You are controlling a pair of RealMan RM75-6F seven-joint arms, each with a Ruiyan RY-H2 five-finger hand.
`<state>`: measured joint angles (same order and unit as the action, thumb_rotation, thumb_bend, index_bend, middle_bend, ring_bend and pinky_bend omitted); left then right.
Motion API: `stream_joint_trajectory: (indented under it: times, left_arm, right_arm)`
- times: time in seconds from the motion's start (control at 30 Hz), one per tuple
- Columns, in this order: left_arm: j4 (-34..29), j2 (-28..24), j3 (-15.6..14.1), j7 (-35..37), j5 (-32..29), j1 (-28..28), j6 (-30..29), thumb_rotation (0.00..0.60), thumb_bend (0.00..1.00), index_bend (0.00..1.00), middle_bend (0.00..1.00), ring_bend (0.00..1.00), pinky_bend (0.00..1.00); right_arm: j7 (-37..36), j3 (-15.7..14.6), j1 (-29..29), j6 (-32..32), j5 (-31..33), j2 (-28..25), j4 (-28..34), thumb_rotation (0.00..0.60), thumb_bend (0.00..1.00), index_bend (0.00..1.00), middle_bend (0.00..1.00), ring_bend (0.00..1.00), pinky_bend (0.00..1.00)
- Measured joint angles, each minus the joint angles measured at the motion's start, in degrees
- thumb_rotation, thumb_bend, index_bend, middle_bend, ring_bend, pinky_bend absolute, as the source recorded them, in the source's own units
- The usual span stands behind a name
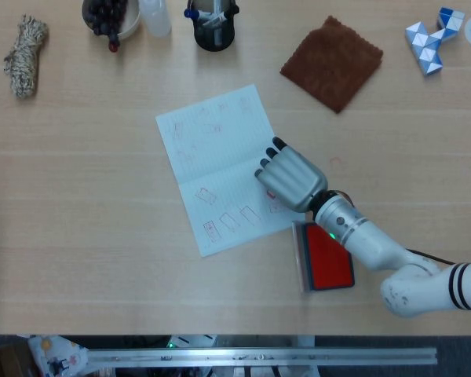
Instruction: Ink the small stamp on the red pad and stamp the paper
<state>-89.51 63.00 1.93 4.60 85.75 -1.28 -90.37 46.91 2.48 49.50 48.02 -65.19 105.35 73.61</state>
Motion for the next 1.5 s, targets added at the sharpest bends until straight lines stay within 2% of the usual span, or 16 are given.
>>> stream_joint_trajectory:
  times: [0.73,0.87,1.2,1.33,1.5]
  left_arm:
    - [-0.38,-0.17,0.06,-0.26,-0.05,-0.11,-0.10,0.600,0.20,0.16,0.10,0.15,0.15]
    - [-0.65,-0.22,0.10,-0.36,0.30,-0.05,-0.29,0.600,0.20,0.16,0.10,0.15,0.15]
    - [-1.39,-0.04,-0.11,-1.31,1.11,0.26,-0.21,0.600,0.20,0.16,0.10,0.15,0.15]
    - [-1.45,0.15,-0.32,-1.52,1.29,0.31,-0.04,0.600,0.20,0.16,0.10,0.15,0.15]
    - [-1.42,0.30,-0.47,-1.60,1.34,0.34,0.14,0.600,0.20,0.16,0.10,0.15,0.15]
  right_arm:
    - [-1.82,0.02,-0.05,0.33,-0.33,-0.39,0.27,0.600,0.37,0.73,0.51,0.33,0.23]
    - [-3.32,0.20,-0.54,1.44,-1.37,-2.61,3.00,0.600,0.37,0.73,0.51,0.33,0.23]
    - [-6.50,1.08,-3.06,5.60,-2.68,-12.30,10.03,0.600,0.37,0.73,0.51,0.33,0.23]
    - [-6.89,0.57,-3.88,5.81,-2.54,-14.31,9.82,0.600,0.37,0.73,0.51,0.33,0.23]
    - [-6.99,-0.53,-4.41,4.94,-2.20,-14.22,7.07,0.600,0.37,0.73,0.49,0.34,0.23]
